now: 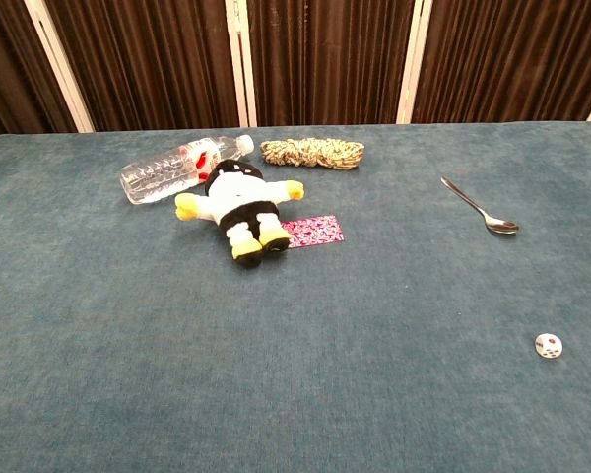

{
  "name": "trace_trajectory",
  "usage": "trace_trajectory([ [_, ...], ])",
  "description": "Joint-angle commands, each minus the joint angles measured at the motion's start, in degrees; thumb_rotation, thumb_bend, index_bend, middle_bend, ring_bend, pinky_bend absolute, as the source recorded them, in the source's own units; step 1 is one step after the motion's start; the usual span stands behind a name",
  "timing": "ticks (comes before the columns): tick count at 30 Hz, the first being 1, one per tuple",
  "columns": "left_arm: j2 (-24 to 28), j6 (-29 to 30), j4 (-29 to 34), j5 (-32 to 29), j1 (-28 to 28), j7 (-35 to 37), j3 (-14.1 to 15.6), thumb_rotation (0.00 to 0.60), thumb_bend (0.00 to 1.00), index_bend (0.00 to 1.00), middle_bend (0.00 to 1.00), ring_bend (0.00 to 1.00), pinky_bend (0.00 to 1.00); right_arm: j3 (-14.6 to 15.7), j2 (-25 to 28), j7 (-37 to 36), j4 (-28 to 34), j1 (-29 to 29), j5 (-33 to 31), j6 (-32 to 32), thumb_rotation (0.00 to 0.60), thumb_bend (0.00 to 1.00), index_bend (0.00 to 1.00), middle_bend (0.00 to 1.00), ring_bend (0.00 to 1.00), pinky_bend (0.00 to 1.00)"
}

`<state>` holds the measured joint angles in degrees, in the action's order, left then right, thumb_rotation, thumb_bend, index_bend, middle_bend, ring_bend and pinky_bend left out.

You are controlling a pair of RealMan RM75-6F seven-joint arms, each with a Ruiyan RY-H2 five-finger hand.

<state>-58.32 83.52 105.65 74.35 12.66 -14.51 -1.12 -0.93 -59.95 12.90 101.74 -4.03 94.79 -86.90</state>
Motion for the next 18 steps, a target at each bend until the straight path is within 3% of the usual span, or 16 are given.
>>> trace_trajectory([
  [1, -0.05, -0.24, -0.11, 0.07, -0.02, -0.06, -0.22, 0.6, 0.0, 0.0, 0.0, 0.0, 0.0, 0.06, -0.01, -0.05, -0.02, 0.02, -0.06, 0.09, 0.6, 0.0, 0.0, 0.0, 0.0, 0.0],
  [8, -0.08, -1.47, -0.73, -0.08, 0.29, 0.09, -0.92, 0.6, 0.0, 0.0, 0.0, 0.0, 0.0, 1.11, -0.15, -1.32, -0.32, -0.27, -0.29, 2.12, 0.6, 0.0, 0.0, 0.02, 0.0, 0.0],
  [11, -0.14, -1.61, -0.66, 0.45, 0.53, 0.01, -1.26, 0.6, 0.0, 0.0, 0.0, 0.0, 0.0, 2.59, 0.09, -3.23, -0.09, -1.21, -0.2, 5.56, 0.6, 0.01, 0.0, 0.36, 0.18, 0.03],
  [12, -0.22, -1.58, -0.74, 0.65, 0.57, -0.14, -1.32, 0.6, 0.0, 0.0, 0.0, 0.0, 0.0, 3.07, 0.17, -4.82, 0.16, -1.72, -0.14, 6.94, 0.6, 0.05, 0.0, 0.48, 0.32, 0.18],
  [14, -0.37, -1.8, -0.83, 0.83, 0.66, -0.49, -1.3, 0.6, 0.0, 0.0, 0.0, 0.0, 0.0, 3.73, 0.26, -6.96, -0.22, -2.72, 0.09, 9.24, 0.6, 0.18, 0.0, 0.59, 0.49, 0.5],
  [15, -0.42, -2.03, -0.84, 0.83, 0.74, -0.66, -1.32, 0.6, 0.0, 0.0, 0.0, 0.0, 0.0, 4.18, 0.28, -7.96, -0.84, -3.49, 0.41, 10.88, 0.6, 0.3, 0.0, 0.64, 0.57, 0.71],
  [18, -0.63, -2.22, -0.84, 0.51, 0.87, -1.0, -1.69, 0.6, 0.0, 0.0, 0.0, 0.0, 0.0, 5.34, 0.01, -10.18, -2.71, -5.5, 2.12, 14.49, 0.6, 0.51, 0.0, 0.71, 0.68, 0.92],
])
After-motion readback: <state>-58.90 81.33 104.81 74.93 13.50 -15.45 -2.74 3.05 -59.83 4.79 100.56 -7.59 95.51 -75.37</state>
